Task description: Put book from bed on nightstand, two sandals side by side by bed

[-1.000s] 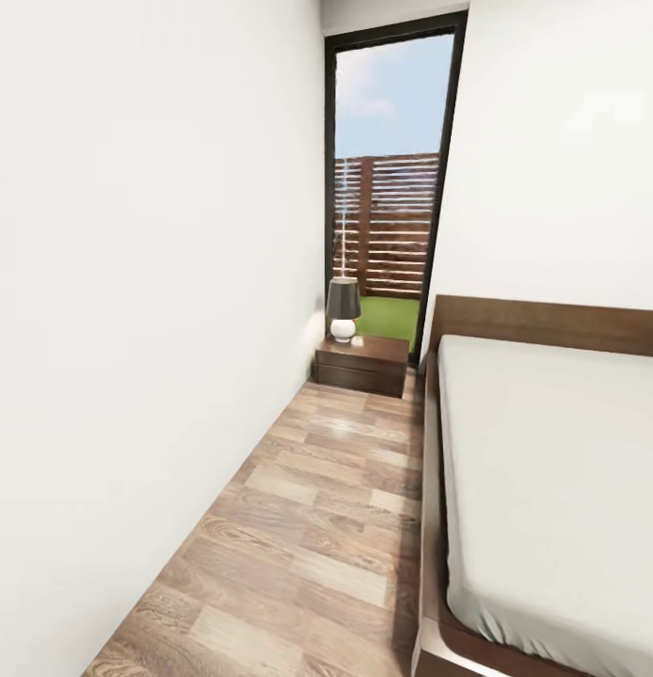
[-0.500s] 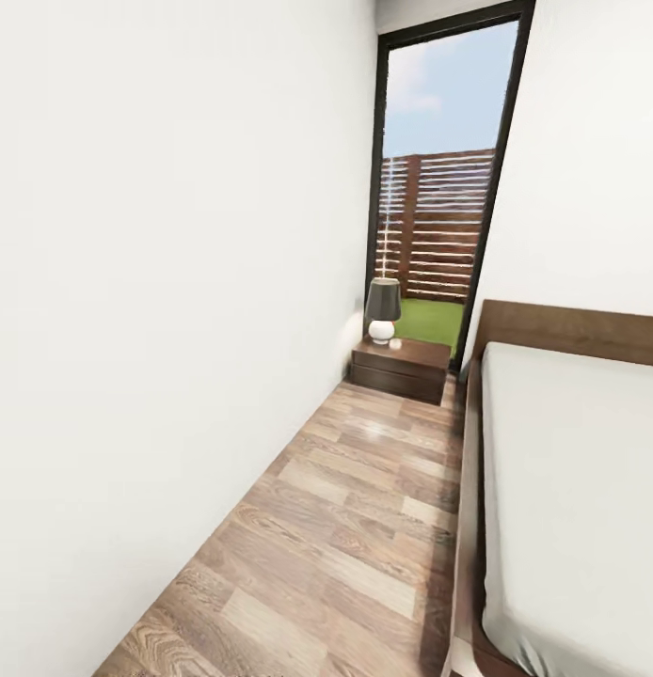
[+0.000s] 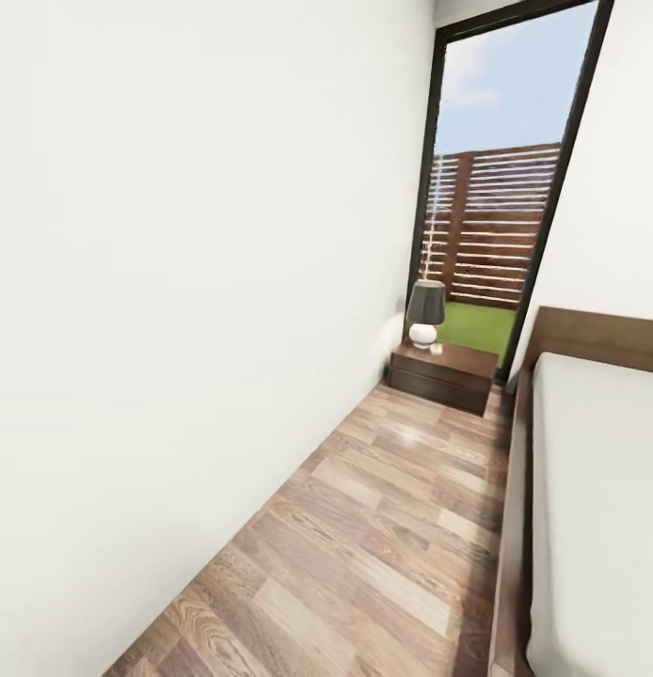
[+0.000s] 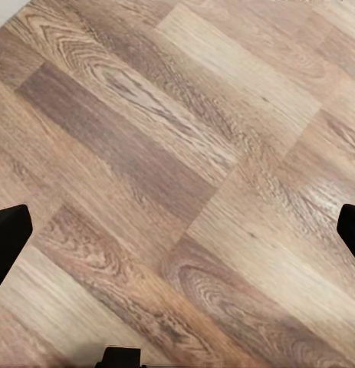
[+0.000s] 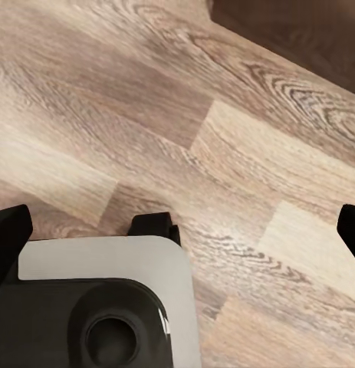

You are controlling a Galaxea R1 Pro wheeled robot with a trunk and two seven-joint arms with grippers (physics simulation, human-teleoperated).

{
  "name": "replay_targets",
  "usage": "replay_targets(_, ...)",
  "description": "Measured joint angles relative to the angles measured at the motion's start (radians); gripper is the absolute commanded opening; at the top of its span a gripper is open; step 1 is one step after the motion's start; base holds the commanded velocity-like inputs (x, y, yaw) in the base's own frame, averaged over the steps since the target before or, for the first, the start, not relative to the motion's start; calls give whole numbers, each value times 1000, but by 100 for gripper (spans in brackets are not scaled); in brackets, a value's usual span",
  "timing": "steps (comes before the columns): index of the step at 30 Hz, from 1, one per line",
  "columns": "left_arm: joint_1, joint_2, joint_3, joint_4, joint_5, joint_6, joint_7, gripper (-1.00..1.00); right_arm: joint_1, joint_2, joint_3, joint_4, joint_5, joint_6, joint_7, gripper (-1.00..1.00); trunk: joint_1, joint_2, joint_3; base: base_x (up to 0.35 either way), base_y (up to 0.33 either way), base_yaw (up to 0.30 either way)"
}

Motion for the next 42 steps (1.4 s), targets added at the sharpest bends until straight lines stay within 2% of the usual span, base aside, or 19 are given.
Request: replay_targets(42,0,-2,0,0,-1,0,0,100,0,0,0,0,1,-1,0,100,0,0,0,0,0,292)
